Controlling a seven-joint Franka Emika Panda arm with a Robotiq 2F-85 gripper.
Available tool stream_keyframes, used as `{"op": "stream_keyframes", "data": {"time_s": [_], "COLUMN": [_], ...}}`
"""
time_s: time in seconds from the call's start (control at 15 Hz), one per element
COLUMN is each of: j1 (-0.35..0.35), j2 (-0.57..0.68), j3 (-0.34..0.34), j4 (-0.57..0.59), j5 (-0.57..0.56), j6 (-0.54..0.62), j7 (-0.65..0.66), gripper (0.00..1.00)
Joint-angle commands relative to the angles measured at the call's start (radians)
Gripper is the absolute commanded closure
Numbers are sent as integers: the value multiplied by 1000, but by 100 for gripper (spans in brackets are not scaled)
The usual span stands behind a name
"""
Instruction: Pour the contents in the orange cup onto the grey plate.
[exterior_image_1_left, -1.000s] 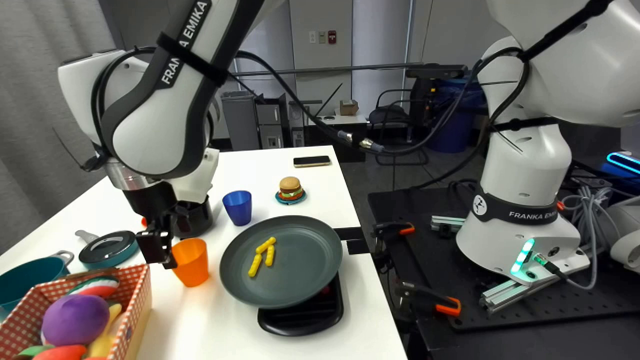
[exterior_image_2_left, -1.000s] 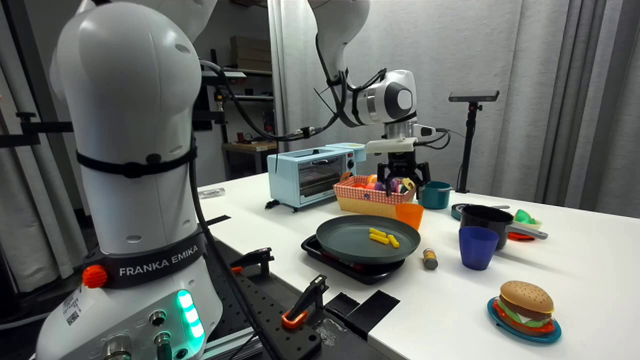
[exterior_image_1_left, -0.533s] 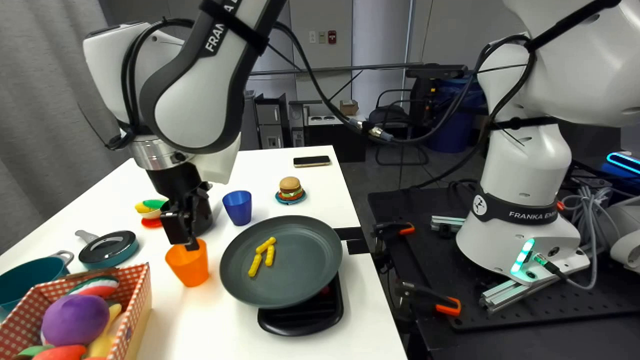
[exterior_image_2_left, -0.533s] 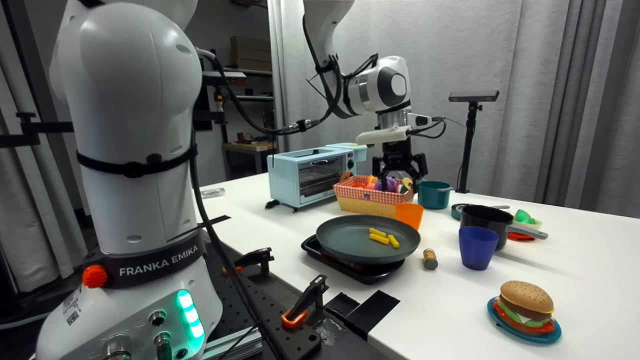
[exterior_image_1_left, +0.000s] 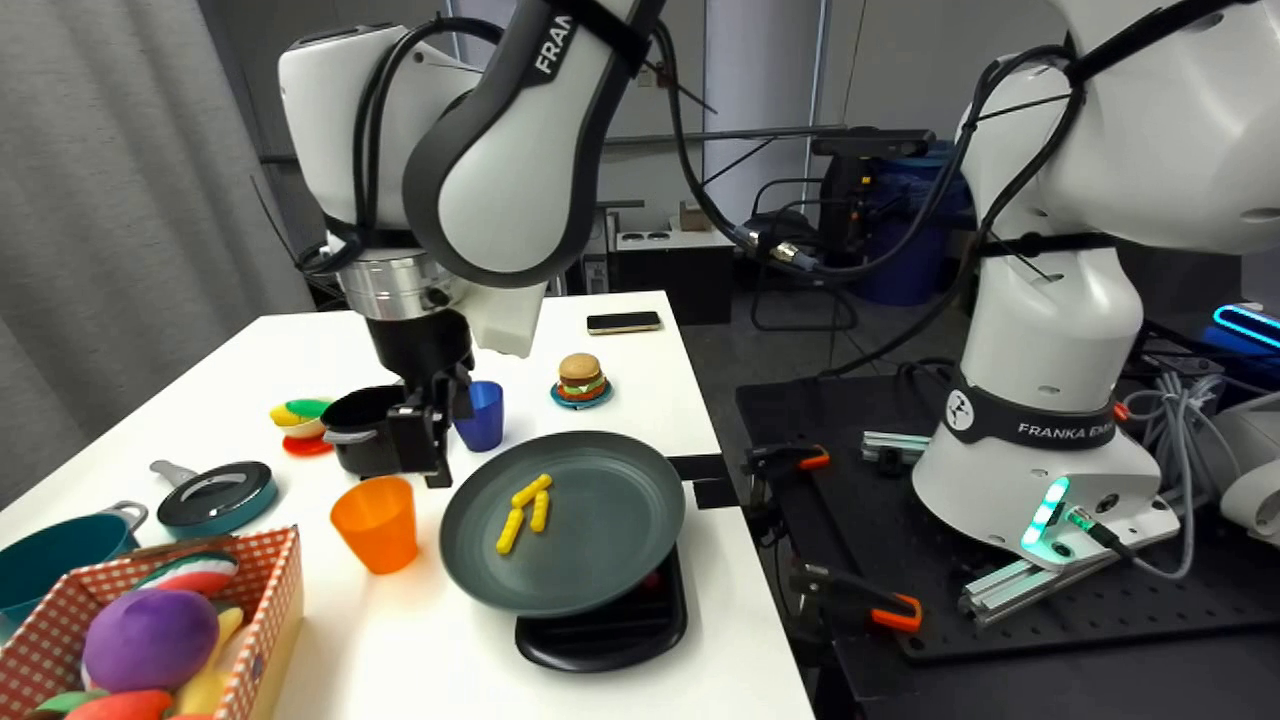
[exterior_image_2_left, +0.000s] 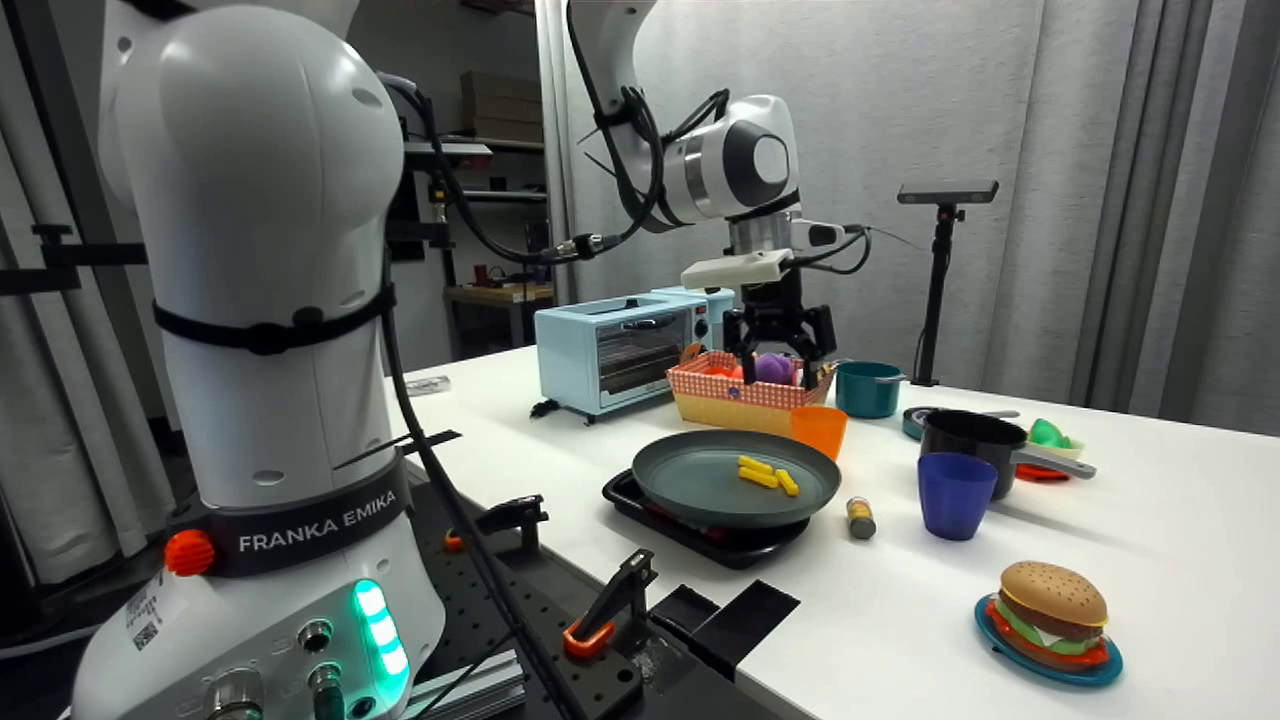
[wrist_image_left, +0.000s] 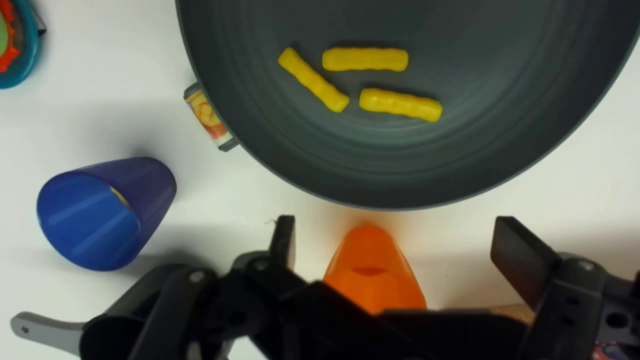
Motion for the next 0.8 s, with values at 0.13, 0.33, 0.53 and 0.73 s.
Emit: {"op": "stream_keyframes", "data": {"time_s": [0.13,0.33,0.53,0.73], "j1": [-9,-14,-18,-25], "j2": [-107,-134,-154,-119], "j3": [-11,-5,-2,12], "j4": [-134,-161,-181,-147], "j5": [-44,-38,-37,-3], "j6": [60,52,50,22], "j7": [69,82,99,66], "gripper": [0,0,0,0]}}
